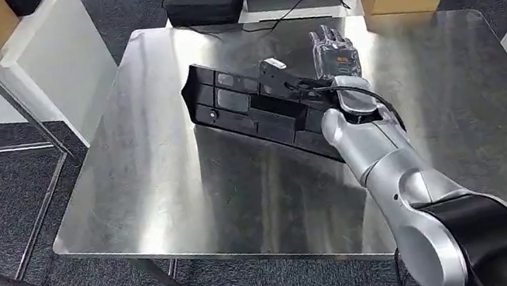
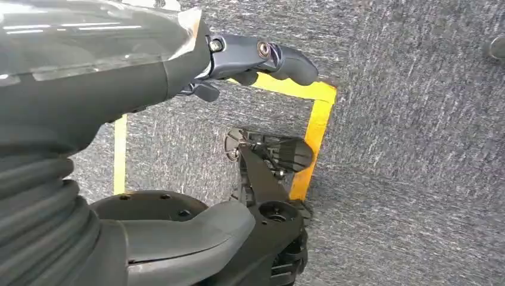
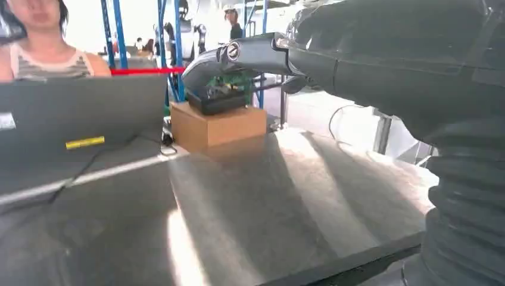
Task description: Take the parts from the cabinet and place them on the table.
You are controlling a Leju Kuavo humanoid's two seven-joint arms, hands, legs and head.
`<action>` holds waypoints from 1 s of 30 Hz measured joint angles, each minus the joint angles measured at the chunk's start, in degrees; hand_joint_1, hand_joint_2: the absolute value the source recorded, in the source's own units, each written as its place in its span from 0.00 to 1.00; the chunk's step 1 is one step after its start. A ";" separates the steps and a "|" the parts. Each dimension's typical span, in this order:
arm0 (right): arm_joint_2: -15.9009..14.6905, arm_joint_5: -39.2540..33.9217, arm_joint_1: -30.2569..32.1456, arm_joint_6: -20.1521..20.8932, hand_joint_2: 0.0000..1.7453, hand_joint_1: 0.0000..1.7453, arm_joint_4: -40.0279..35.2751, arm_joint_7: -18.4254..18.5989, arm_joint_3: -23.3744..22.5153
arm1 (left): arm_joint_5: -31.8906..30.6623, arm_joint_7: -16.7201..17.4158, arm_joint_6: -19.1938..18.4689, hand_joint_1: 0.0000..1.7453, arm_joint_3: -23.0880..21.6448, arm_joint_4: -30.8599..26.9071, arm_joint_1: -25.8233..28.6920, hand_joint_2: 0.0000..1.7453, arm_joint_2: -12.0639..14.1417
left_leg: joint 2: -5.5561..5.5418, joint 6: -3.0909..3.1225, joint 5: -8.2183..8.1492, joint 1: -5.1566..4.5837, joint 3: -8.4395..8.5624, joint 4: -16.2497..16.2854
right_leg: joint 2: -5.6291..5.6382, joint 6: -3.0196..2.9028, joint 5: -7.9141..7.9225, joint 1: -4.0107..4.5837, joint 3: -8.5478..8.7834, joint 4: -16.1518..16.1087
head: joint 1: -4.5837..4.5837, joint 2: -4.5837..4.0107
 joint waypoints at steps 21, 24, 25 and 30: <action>-0.11 -20.28 -4.11 21.35 1.00 0.00 5.40 -4.70 -11.91 | -0.09 1.97 -0.83 0.00 1.20 0.00 0.09 1.00 0.26 | 0.03 0.00 0.00 0.00 0.04 0.00 | 0.00 0.00 0.00 0.00 0.02 0.00 | 0.00 0.00; 0.09 -18.70 -4.21 19.86 1.00 0.00 5.66 -5.38 -12.39 | 0.24 1.99 -0.68 0.00 1.29 0.00 0.10 1.00 0.28 | 0.03 0.00 0.00 0.00 0.04 0.00 | 0.00 0.00 0.00 0.01 0.03 0.00 | 0.00 0.00; 0.39 -16.80 -4.09 16.53 1.00 0.00 5.66 -6.01 -12.17 | 0.46 1.99 -0.61 0.00 1.36 0.00 0.10 1.00 0.26 | 0.03 0.00 0.00 0.00 0.04 0.00 | 0.01 0.00 0.00 0.01 0.03 0.00 | 0.00 0.00; 1.62 -11.47 -3.36 5.12 0.00 0.00 5.26 -7.87 -8.85 | 0.57 1.55 0.11 0.00 1.73 0.00 0.10 0.00 0.17 | 0.14 0.00 0.00 0.00 0.08 0.00 | 0.02 0.00 0.00 0.03 0.02 0.00 | 0.00 0.00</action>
